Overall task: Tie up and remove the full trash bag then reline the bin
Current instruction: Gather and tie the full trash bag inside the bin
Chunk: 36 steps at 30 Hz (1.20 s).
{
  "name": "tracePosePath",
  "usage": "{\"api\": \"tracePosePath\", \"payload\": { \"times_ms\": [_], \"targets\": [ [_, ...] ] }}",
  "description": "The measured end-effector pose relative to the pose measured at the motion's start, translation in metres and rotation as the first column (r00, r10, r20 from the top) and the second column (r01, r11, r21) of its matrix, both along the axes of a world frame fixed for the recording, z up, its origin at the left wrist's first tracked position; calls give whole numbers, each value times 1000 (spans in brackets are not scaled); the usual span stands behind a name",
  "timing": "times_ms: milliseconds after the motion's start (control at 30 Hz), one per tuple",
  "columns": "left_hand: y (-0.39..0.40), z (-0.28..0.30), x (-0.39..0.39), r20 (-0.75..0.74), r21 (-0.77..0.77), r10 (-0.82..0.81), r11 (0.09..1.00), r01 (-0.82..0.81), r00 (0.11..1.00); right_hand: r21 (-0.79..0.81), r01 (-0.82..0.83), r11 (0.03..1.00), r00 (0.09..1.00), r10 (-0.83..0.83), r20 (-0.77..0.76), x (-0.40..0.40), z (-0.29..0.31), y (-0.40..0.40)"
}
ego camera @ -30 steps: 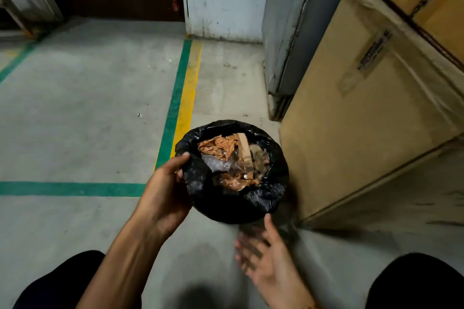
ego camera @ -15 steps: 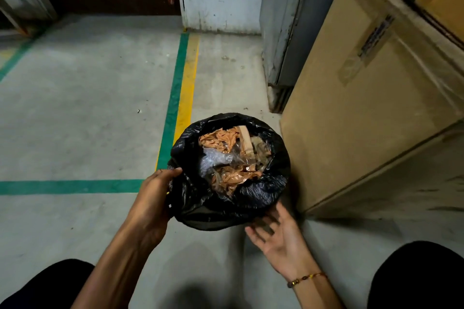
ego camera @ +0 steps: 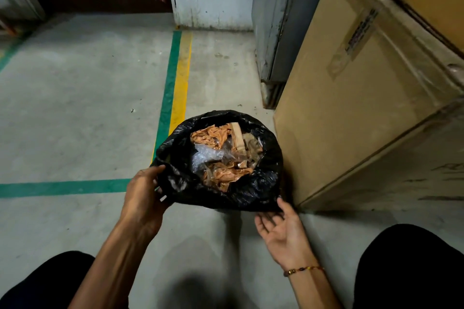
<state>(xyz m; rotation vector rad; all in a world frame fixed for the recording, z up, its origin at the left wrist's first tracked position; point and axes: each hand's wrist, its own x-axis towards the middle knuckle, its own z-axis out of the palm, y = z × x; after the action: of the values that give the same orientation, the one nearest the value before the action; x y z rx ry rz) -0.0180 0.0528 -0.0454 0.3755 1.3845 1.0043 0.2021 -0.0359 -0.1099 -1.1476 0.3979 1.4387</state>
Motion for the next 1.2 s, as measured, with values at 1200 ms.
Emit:
{"api": "tracePosePath", "payload": {
  "times_ms": [1200],
  "targets": [
    [-42,-23,121,-985,-74,149,66,995,-84,-209,-394,895,603,423,676,75,10,79]
  ]
}}
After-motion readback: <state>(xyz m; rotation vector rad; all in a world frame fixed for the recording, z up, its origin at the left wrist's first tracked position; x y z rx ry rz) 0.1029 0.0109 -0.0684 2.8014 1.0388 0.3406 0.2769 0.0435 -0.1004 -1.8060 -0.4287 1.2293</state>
